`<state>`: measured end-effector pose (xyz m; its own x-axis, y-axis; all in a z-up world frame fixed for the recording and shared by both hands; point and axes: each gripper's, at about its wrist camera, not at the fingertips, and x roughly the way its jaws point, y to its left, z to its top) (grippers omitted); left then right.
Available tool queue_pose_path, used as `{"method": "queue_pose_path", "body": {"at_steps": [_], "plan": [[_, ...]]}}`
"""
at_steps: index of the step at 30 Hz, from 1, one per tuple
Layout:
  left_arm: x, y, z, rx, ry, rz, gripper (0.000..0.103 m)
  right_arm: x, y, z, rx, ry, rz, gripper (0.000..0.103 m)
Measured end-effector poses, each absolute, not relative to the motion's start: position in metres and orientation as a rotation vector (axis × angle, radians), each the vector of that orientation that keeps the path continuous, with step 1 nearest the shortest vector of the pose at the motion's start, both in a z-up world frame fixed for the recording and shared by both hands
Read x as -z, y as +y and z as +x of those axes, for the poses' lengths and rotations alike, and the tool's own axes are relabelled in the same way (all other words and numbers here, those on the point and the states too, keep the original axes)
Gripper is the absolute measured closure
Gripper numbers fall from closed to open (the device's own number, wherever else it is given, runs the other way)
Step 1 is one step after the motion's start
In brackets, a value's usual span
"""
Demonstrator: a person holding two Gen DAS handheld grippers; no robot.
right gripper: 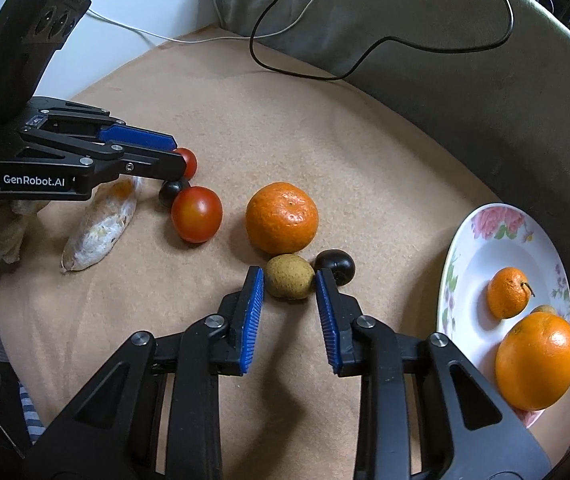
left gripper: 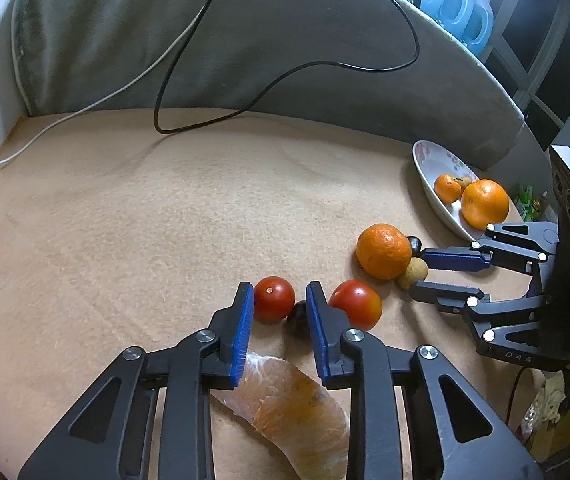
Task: Organize fruits
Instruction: 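Move the right tool toward the kiwi fruit and dark plum, then open the right gripper around the brown kiwi while the left gripper opens around a cherry tomato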
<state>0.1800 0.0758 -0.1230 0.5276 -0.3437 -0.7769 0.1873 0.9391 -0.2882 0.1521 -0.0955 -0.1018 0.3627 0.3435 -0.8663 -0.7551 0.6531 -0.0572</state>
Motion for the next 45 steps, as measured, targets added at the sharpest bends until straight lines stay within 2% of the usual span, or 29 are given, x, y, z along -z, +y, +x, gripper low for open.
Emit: {"method": "queue_pose_path", "body": {"at_steps": [2, 7, 15, 18, 32, 45], "plan": [[0.123, 0.077, 0.182, 0.309, 0.968, -0.181, 0.085, 0.102, -0.094, 0.153, -0.745, 0.956, -0.498, 0.075], [0.125, 0.082, 0.184, 0.312, 0.976, -0.217, 0.085, 0.102, -0.095, 0.154, -0.747, 0.956, -0.481, 0.075], [0.124, 0.081, 0.194, 0.349, 1.043, -0.185, 0.085, 0.101, -0.095, 0.153, -0.754, 0.955, -0.483, 0.075], [0.123, 0.081, 0.202, 0.356, 1.090, -0.166, 0.080, 0.101, -0.095, 0.153, -0.756, 0.954, -0.481, 0.075], [0.127, 0.079, 0.229, 0.422, 1.323, -0.203, 0.080, 0.102, -0.097, 0.153, -0.765, 0.948, -0.473, 0.075], [0.122, 0.074, 0.224, 0.391, 1.277, -0.129, 0.083, 0.099, -0.096, 0.151, -0.785, 0.937, -0.452, 0.075]]}}
